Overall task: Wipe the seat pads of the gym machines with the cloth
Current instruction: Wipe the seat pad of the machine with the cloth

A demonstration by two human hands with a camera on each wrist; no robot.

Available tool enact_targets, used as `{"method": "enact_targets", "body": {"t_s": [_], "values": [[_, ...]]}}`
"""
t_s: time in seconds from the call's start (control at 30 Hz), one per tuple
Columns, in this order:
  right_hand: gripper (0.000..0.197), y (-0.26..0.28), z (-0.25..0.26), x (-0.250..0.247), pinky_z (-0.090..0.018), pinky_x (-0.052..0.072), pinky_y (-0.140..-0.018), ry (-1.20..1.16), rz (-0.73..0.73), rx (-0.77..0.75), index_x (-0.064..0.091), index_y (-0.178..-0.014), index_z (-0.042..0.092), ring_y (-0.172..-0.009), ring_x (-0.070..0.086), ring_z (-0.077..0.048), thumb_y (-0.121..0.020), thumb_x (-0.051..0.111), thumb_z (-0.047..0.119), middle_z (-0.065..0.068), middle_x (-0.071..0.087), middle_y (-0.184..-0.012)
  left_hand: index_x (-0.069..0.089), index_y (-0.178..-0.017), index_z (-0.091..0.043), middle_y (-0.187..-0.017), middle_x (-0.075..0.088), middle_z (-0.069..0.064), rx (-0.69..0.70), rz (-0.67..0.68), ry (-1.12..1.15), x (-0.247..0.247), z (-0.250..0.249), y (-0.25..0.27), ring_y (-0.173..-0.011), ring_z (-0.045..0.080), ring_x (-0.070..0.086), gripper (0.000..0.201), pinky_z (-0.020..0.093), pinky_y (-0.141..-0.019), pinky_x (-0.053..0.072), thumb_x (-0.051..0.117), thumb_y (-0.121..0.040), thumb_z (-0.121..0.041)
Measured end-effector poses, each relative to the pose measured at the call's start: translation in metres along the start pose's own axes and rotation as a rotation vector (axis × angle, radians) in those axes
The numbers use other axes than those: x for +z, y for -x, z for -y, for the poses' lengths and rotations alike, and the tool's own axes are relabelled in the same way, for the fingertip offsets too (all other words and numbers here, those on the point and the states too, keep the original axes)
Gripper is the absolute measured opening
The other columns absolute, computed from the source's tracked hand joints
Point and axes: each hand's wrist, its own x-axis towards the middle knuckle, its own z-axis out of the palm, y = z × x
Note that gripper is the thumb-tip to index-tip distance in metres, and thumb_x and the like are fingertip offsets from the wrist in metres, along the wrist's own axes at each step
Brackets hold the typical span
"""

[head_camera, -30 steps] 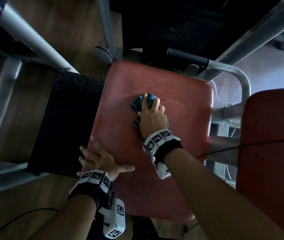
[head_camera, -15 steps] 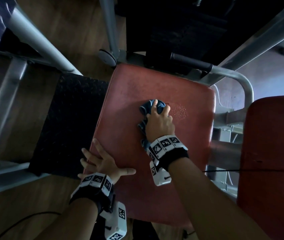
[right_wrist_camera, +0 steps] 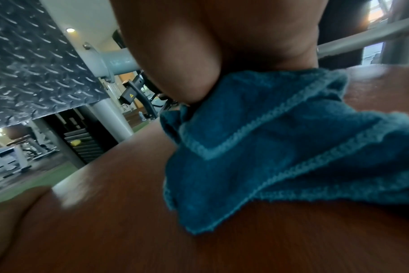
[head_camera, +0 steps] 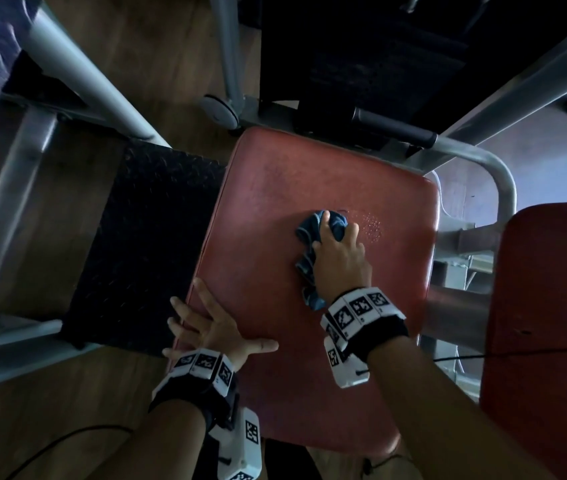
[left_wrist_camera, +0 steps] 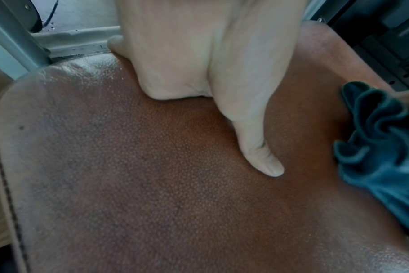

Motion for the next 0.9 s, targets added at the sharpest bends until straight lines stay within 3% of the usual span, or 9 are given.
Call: {"method": "enact_targets", "body": {"t_s": [0.1,0.27,0.4,0.6,0.83,0.9], "values": [[0.055,0.016,-0.003,0.003,-0.038,0.053,-0.079,0.043,0.043,-0.042,0.012,-0.152,0.033,-0.109,0.051,-0.028,-0.102,0.033,0.038,-0.015,0.024,-0.146,-0.064,-0.104,-0.038,-0.144,-0.045,0.016,0.001,0.013,0.005,-0.002,-0.001,0.001,-0.141,0.046,-0.020,0.165,0.071,-0.110,0.007,0.082,-0.035,-0.073],[0.054,-0.007,0.001,-0.002,-0.038,0.055,-0.075,0.031,0.010,-0.050,0.016,-0.151,0.033,-0.103,0.054,-0.027,-0.101,0.038,0.036,-0.013,0.025,-0.146,-0.056,-0.122,-0.033,-0.146,-0.043,0.016,-0.007,0.016,-0.007,-0.003,-0.003,0.003,-0.142,0.046,-0.018,0.166,0.070,-0.111,0.007,0.080,-0.035,-0.075],[0.055,-0.018,0.006,-0.003,-0.038,0.055,-0.070,-0.005,-0.022,-0.008,0.020,-0.150,0.034,-0.100,0.055,-0.027,-0.100,0.043,0.033,-0.013,0.029,-0.144,-0.057,-0.118,-0.039,-0.146,-0.043,0.013,0.015,0.016,0.018,-0.003,0.000,0.001,-0.141,0.046,-0.019,0.167,0.072,-0.109,0.006,0.083,-0.033,-0.073],[0.054,0.014,-0.009,-0.001,-0.041,0.054,-0.080,-0.001,0.057,0.003,0.013,-0.152,0.035,-0.112,0.052,-0.030,-0.102,0.033,0.037,-0.013,0.021,-0.149,-0.060,-0.108,-0.043,-0.147,-0.043,0.012,0.025,-0.003,0.018,-0.001,0.001,0.000,-0.141,0.046,-0.018,0.165,0.072,-0.109,0.007,0.082,-0.030,-0.074],[0.050,-0.019,-0.008,-0.012,-0.035,0.045,-0.068,-0.008,0.008,0.072,0.022,-0.150,0.037,-0.100,0.057,-0.030,-0.102,0.036,0.036,-0.010,0.030,-0.143,-0.057,-0.116,-0.044,-0.148,-0.040,0.011,0.028,-0.013,0.022,0.002,0.002,-0.003,-0.142,0.044,-0.017,0.168,0.073,-0.107,0.009,0.082,-0.027,-0.075],[0.052,-0.012,-0.007,-0.009,-0.035,0.047,-0.071,-0.012,0.031,0.080,0.018,-0.151,0.036,-0.103,0.056,-0.029,-0.102,0.036,0.037,-0.012,0.029,-0.144,-0.057,-0.116,-0.043,-0.148,-0.041,0.012,0.014,-0.009,0.019,0.002,0.002,-0.001,-0.142,0.044,-0.017,0.168,0.073,-0.108,0.008,0.082,-0.028,-0.074]]}}
